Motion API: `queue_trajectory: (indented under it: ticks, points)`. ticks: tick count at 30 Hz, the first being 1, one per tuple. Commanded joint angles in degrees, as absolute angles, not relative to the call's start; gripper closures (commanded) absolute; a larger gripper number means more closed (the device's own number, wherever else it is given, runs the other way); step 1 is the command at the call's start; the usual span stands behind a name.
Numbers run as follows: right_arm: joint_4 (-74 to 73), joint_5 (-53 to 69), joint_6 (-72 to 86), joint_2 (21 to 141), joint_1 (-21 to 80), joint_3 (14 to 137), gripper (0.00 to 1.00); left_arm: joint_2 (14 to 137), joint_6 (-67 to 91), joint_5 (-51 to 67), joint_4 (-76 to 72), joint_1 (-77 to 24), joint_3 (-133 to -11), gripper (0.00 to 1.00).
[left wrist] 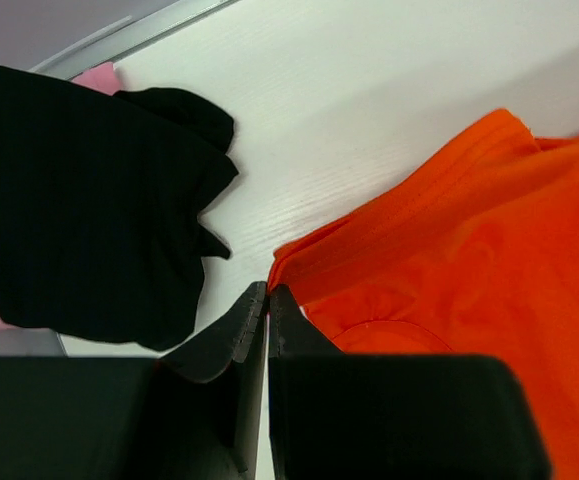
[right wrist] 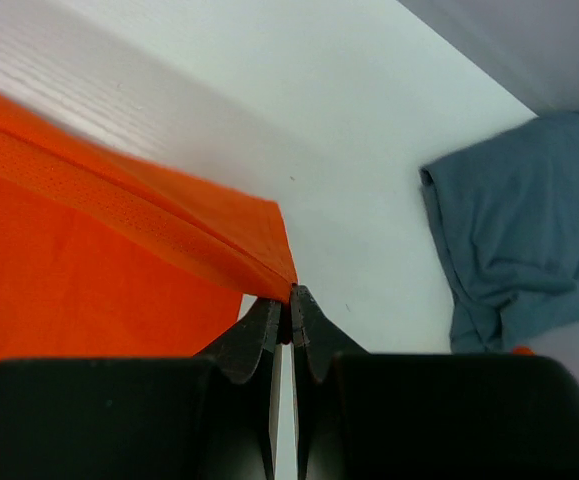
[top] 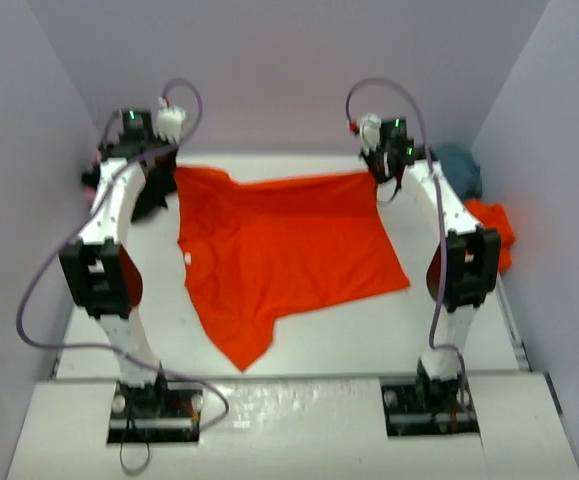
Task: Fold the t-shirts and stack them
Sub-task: Flatten the tshirt out, then fold the tshirt
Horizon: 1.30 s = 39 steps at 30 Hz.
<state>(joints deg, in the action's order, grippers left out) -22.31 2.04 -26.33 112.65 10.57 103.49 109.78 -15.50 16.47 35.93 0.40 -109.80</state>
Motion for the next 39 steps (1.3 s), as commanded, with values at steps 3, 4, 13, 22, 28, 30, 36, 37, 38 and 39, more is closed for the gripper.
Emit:
queue_trajectory:
  ticks: [3,4,13,22,28,30,36,37,38,39]
  points:
    - [-17.3,0.18,-27.15,123.18,10.72,114.85,1.0,116.15,-16.9,12.89,26.16,0.62,-116.02,1.0]
    - [-17.24,0.18,-27.16,124.37,10.72,115.87,1.0,117.34,-16.88,12.68,26.34,0.62,-116.27,1.0]
    - [-17.24,-2.64,-28.63,129.04,10.55,121.2,1.0,119.57,-16.28,13.24,27.9,0.62,-120.01,1.0]
    - [-17.12,-2.84,-30.21,126.08,10.08,118.65,1.0,112.92,-16.15,15.09,31.46,0.62,-116.87,1.0]
    - [-16.86,-3.32,-31.83,123.75,9.74,115.54,1.0,109.29,-16.72,16.75,35.56,-2.09,-115.95,1.0]
    - [-16.72,-3.23,-32.26,122.92,9.58,114.42,1.0,107.96,-16.94,16.49,36.23,-2.7,-114.75,1.0]
    - [-16.18,-2.84,-34.17,120.79,8.72,111.07,1.0,105.08,-17.83,16.7,41.4,-5.38,-112.72,1.0]
    - [-16.17,-2.7,-34.38,120.57,8.7,110.46,1.0,104.4,-17.88,16.62,41.71,-5.91,-112.25,1.0]
    - [-16.17,-2.56,-34.6,120.35,8.7,109.84,1.0,103.7,-17.92,16.53,41.98,-6.45,-111.76,1.0]
    - [-16.09,-2.43,-34.92,119.83,8.7,109.37,1.0,103.26,-18.01,16.4,42.09,-6.75,-110.89,1.0]
